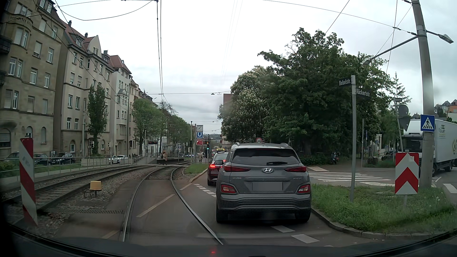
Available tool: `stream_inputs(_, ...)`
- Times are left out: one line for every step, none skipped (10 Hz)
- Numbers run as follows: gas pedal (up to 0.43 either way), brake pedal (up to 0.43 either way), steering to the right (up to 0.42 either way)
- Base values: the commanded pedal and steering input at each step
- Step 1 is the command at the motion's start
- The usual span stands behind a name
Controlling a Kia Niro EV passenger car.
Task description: Follow the waypoints while adhering to traffic rules and regulations
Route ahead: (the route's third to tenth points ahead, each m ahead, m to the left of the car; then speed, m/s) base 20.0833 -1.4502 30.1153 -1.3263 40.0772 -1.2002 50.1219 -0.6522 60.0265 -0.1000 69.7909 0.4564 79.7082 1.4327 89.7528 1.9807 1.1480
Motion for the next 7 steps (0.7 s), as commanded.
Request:
stream_inputs(0.000,0.000,-0.011)
stream_inputs(0.000,0.000,-0.011)
stream_inputs(0.020,0.000,-0.011)
stream_inputs(0.039,0.000,-0.010)
stream_inputs(0.059,0.000,-0.009)
stream_inputs(0.067,0.000,-0.011)
stream_inputs(0.087,0.000,-0.011)
